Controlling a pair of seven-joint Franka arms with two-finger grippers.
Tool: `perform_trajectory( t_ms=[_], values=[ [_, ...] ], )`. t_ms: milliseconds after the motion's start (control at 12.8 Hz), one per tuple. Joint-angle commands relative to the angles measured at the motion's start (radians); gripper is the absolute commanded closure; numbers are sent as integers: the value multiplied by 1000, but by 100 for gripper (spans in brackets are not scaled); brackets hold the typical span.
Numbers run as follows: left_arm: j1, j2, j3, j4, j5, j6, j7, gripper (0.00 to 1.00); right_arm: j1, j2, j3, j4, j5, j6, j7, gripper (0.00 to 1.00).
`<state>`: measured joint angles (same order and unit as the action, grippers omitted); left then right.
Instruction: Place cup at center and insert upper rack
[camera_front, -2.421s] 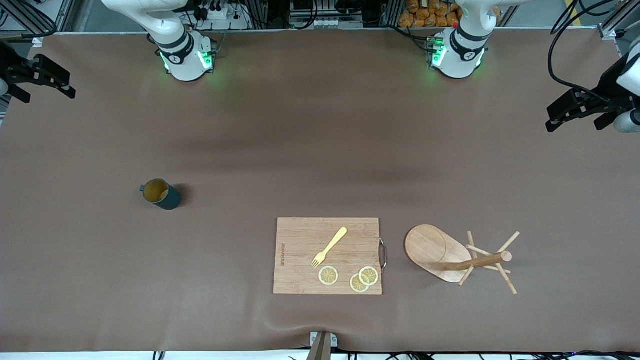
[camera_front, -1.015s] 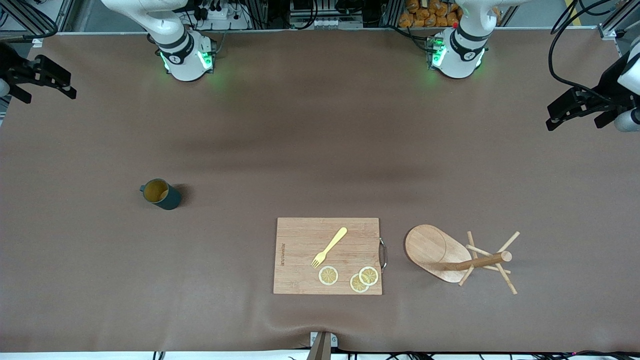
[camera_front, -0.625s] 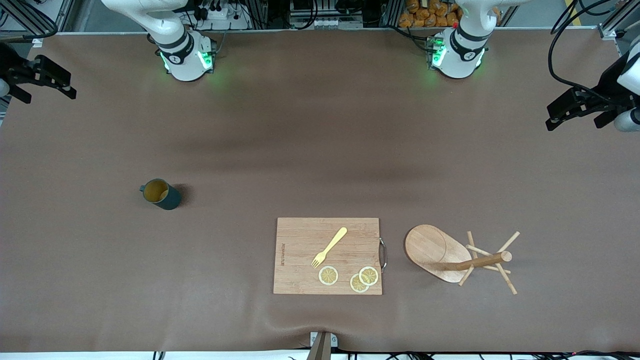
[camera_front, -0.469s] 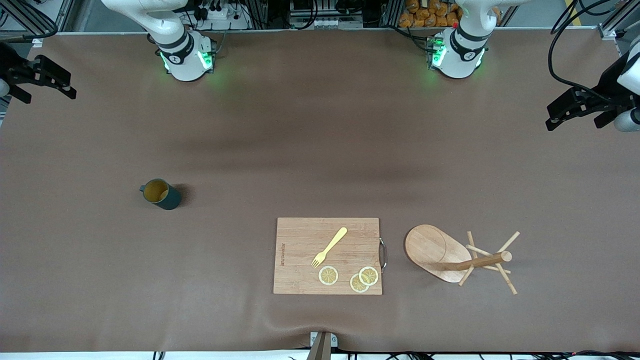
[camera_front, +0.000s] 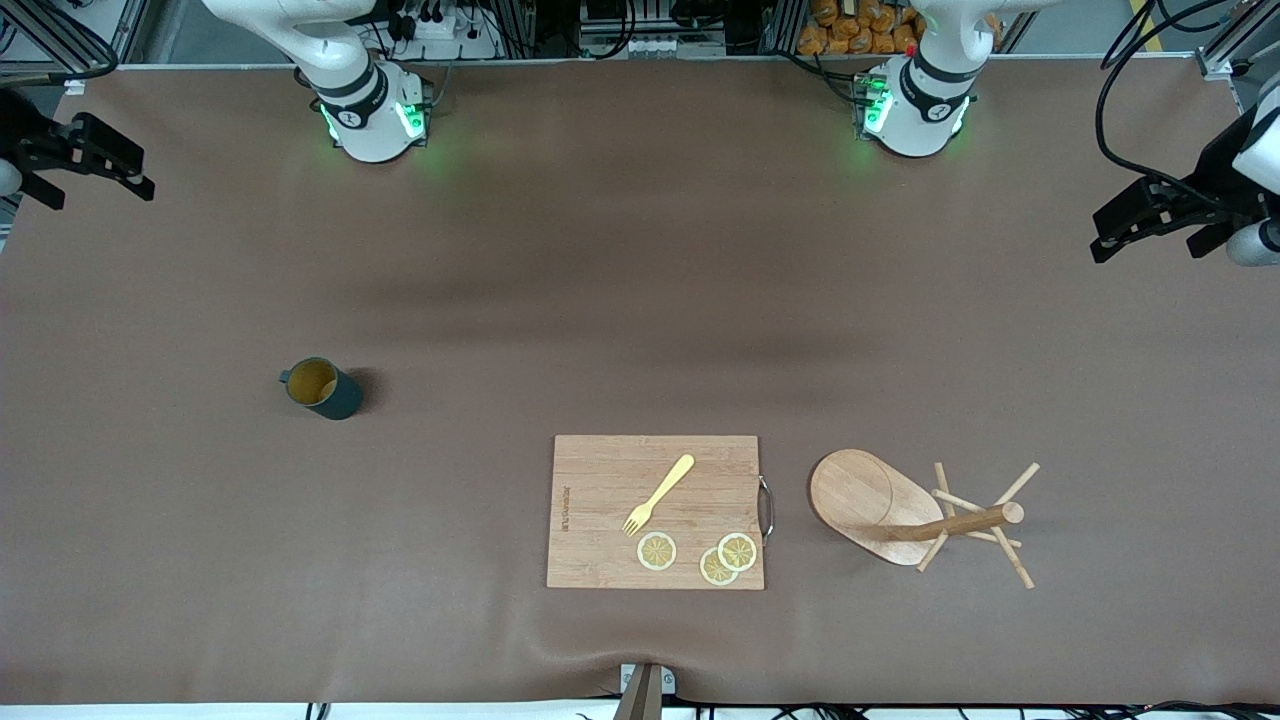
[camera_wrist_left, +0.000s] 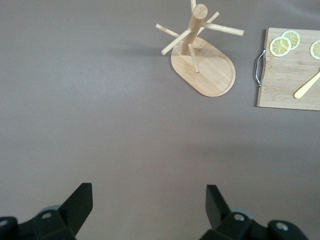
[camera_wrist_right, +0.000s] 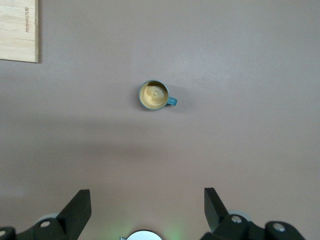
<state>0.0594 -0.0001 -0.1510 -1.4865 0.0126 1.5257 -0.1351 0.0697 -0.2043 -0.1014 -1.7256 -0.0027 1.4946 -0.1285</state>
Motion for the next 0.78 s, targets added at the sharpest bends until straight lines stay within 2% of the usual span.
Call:
perform_trajectory(
  t_ms=[0,703],
  values=[
    [2,6,-4,12,-2,-7,-9,0,12,-14,-1,-20,-5,9,15,0],
    [0,6,-4,11,-6,1,-9,0,2,-20,-4,-25,-5,4,17,0]
  ],
)
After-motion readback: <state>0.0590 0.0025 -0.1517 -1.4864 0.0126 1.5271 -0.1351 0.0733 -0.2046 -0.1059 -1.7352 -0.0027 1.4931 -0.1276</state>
